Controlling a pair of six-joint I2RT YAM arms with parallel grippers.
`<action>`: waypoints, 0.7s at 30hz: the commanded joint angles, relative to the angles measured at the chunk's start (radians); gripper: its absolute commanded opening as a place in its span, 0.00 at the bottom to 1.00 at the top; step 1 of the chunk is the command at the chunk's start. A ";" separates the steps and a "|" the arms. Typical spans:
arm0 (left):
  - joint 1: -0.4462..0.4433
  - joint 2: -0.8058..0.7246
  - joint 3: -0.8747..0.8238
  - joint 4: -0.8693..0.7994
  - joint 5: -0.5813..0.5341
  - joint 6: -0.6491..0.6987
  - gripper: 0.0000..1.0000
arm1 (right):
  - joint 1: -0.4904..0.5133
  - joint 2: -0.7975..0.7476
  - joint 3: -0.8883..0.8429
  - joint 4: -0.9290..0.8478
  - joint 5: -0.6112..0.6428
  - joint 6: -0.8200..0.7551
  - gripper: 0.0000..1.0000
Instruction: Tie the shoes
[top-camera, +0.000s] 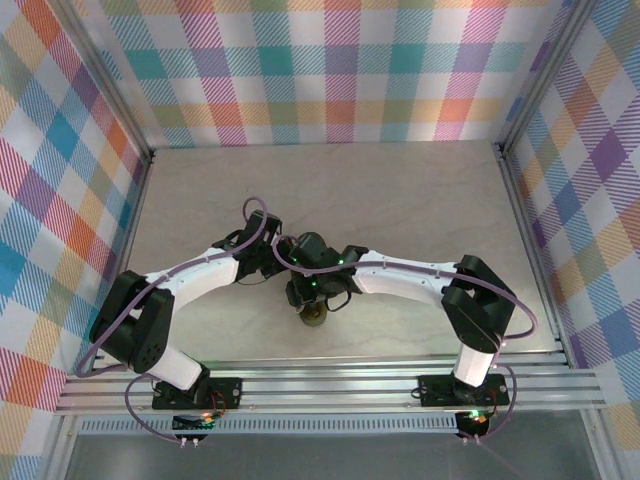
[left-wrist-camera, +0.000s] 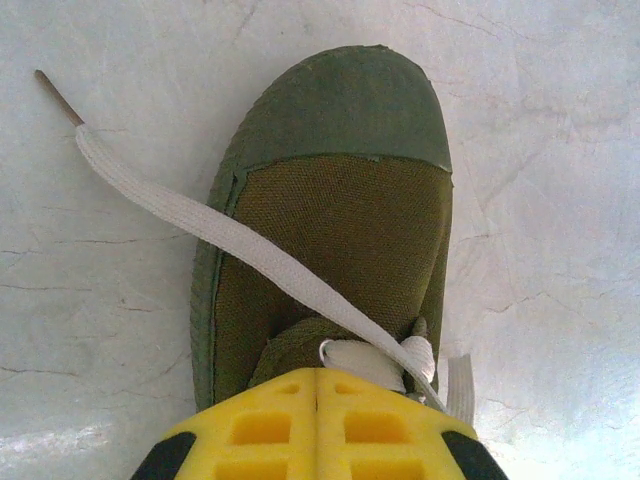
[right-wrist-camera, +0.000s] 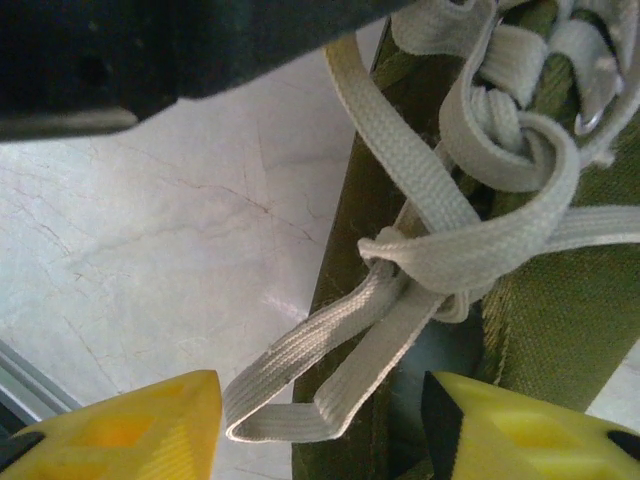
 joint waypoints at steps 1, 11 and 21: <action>0.007 -0.012 -0.004 0.061 0.051 -0.032 0.00 | 0.013 0.043 -0.006 -0.030 0.014 0.011 0.46; 0.022 -0.030 -0.036 0.066 0.050 -0.030 0.00 | 0.012 -0.145 -0.113 0.053 0.081 -0.041 0.07; 0.023 -0.062 -0.045 0.047 0.054 -0.020 0.00 | -0.076 -0.203 -0.106 -0.052 -0.002 -0.176 0.00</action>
